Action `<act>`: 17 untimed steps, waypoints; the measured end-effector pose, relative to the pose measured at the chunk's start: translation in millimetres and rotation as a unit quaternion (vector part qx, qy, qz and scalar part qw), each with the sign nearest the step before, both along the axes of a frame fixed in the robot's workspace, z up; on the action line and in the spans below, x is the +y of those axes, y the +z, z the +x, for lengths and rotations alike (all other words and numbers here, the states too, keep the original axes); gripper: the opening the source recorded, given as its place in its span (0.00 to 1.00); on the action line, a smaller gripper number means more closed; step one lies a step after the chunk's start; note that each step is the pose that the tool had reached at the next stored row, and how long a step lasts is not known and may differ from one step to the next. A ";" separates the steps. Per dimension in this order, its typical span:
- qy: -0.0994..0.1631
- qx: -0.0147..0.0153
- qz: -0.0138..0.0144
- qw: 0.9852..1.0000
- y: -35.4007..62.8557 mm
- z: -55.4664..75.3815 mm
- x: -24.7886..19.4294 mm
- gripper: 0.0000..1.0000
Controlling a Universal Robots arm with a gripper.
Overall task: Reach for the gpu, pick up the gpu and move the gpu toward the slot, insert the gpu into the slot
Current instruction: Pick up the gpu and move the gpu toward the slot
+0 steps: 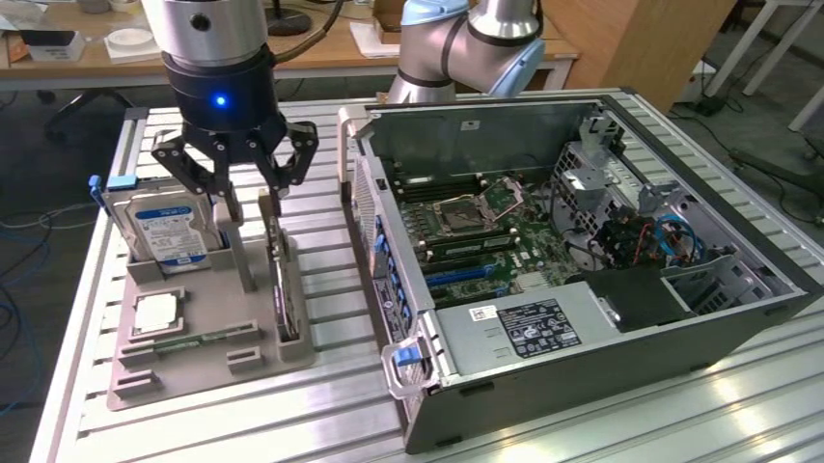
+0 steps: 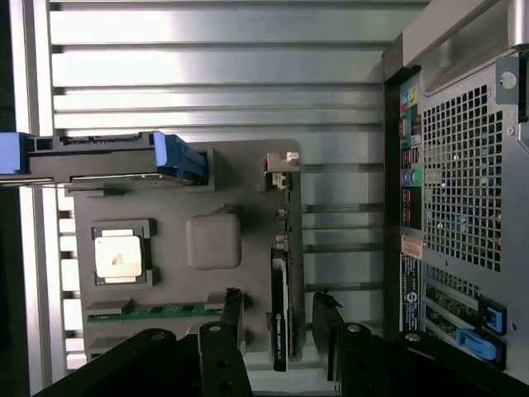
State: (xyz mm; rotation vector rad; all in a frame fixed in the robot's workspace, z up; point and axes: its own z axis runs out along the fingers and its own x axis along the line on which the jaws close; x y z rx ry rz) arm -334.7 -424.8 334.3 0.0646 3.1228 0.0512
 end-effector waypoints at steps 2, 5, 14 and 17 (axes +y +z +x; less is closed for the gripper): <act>0.000 0.000 0.000 1.000 -2.0 0.0 -0.3 0.47; 0.000 0.000 0.000 1.000 -5.5 0.0 -0.6 0.47; 0.003 0.000 0.000 1.000 -20.6 0.0 -2.2 0.47; 0.003 0.000 0.000 1.000 -20.6 0.0 -2.2 0.47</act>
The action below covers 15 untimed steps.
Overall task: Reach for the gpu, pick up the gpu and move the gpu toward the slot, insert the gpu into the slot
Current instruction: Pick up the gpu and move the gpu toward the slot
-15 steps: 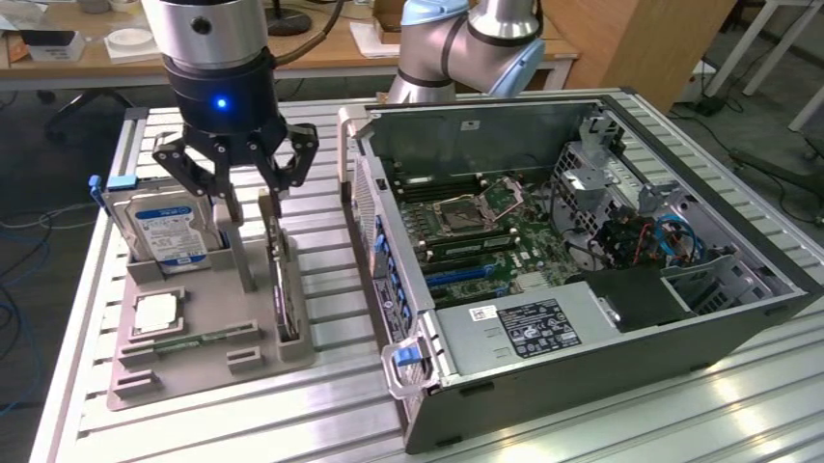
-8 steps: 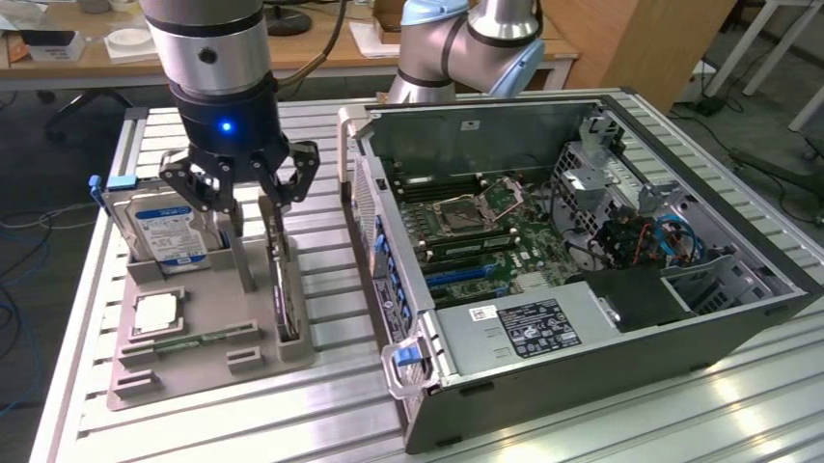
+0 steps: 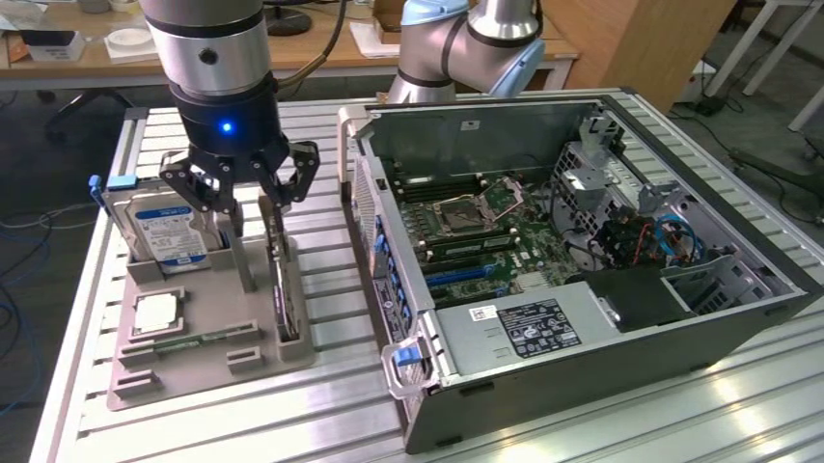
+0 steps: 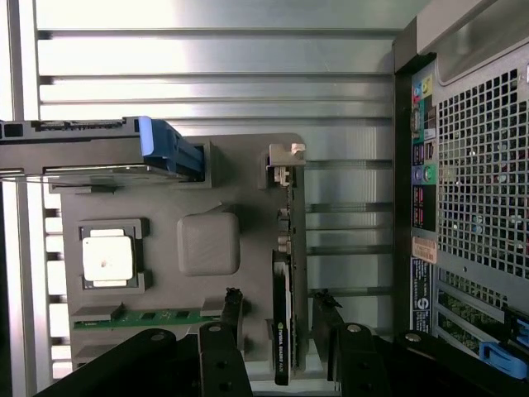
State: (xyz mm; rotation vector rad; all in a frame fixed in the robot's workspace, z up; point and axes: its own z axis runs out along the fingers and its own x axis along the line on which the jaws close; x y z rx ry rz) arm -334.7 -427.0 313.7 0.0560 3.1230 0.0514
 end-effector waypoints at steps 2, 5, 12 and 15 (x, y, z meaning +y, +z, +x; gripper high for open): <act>0.000 0.000 0.000 1.000 0.0 0.0 0.0 0.47; 0.000 0.000 0.000 1.000 0.0 0.0 0.0 0.47; 0.013 0.000 0.001 1.000 -0.1 0.0 0.0 0.47; 0.032 0.000 0.001 0.999 -0.3 0.0 0.0 0.47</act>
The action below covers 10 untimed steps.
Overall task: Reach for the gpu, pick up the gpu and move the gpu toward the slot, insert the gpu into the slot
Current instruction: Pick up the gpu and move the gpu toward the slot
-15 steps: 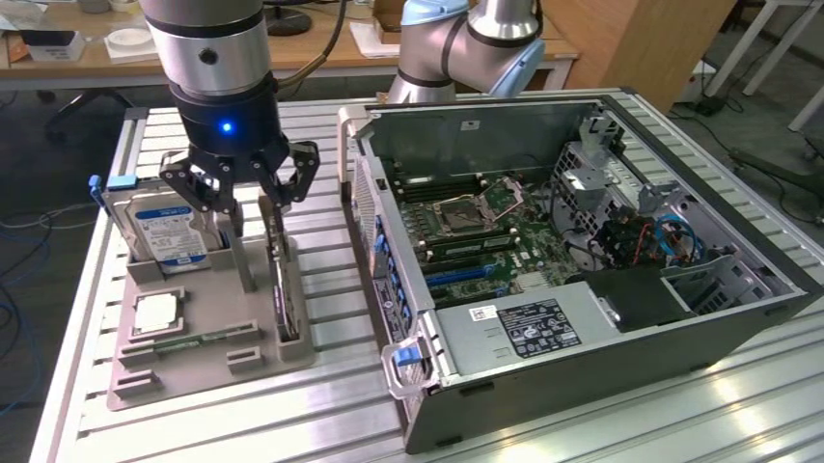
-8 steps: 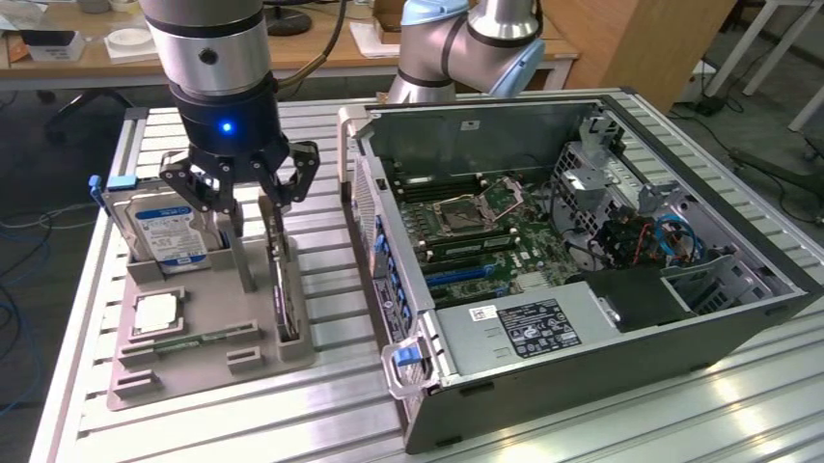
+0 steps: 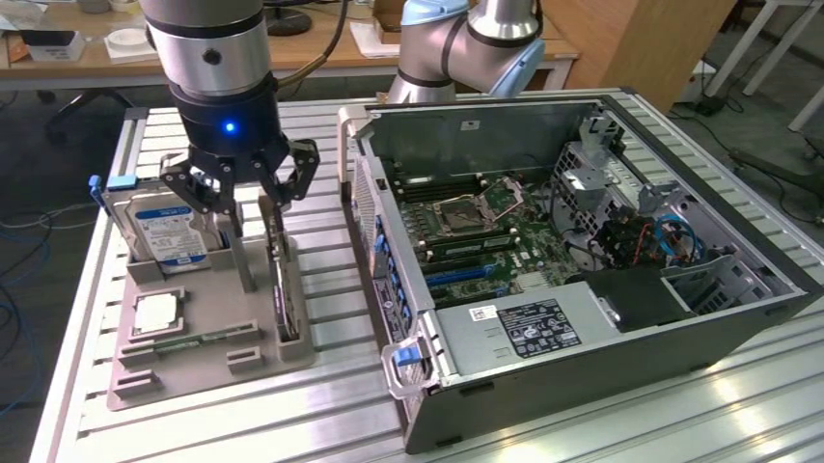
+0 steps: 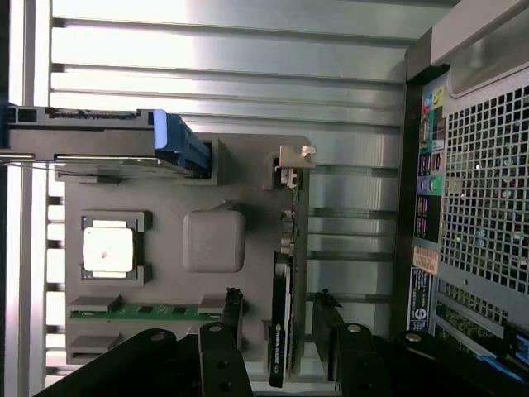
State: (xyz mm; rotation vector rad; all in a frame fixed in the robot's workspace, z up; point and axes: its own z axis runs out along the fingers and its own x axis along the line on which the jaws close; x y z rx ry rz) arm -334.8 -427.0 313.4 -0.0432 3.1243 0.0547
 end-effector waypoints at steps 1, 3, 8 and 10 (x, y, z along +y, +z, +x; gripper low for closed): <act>0.000 0.000 0.000 1.000 -0.2 0.1 0.0 0.47; 0.000 0.000 0.000 1.000 -0.7 0.2 0.0 0.47; 0.000 0.000 0.000 1.000 -2.4 0.2 -0.8 0.47; 0.000 0.000 0.000 1.000 -3.7 0.3 -1.1 0.47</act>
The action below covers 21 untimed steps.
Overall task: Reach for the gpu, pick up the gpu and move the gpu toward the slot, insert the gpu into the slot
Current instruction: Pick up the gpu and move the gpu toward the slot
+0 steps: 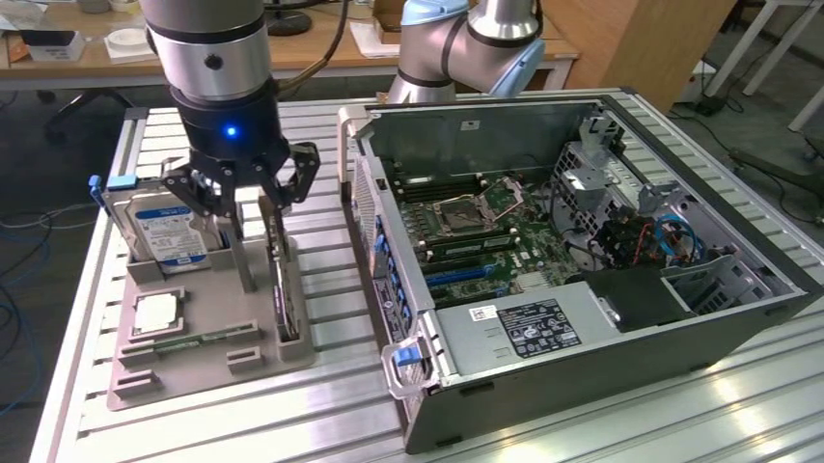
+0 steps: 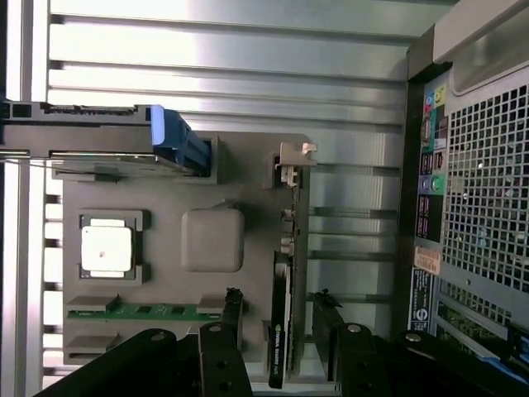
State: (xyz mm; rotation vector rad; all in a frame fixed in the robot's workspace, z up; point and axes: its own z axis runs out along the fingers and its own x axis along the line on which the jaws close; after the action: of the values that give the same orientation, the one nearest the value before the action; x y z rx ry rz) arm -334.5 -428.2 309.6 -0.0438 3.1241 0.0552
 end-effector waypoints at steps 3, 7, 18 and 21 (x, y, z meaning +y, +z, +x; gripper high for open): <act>0.000 0.000 0.000 1.000 -5.0 0.0 -0.1 0.47; 0.000 0.000 0.000 1.000 -10.0 0.1 -0.6 0.47; 0.000 0.000 0.000 1.000 -17.3 0.1 -9.6 0.47; 0.000 0.000 0.000 1.000 -19.6 0.3 -11.4 0.47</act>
State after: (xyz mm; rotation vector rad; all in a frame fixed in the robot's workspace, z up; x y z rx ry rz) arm -334.2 -439.5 290.1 -0.0438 3.1241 0.0565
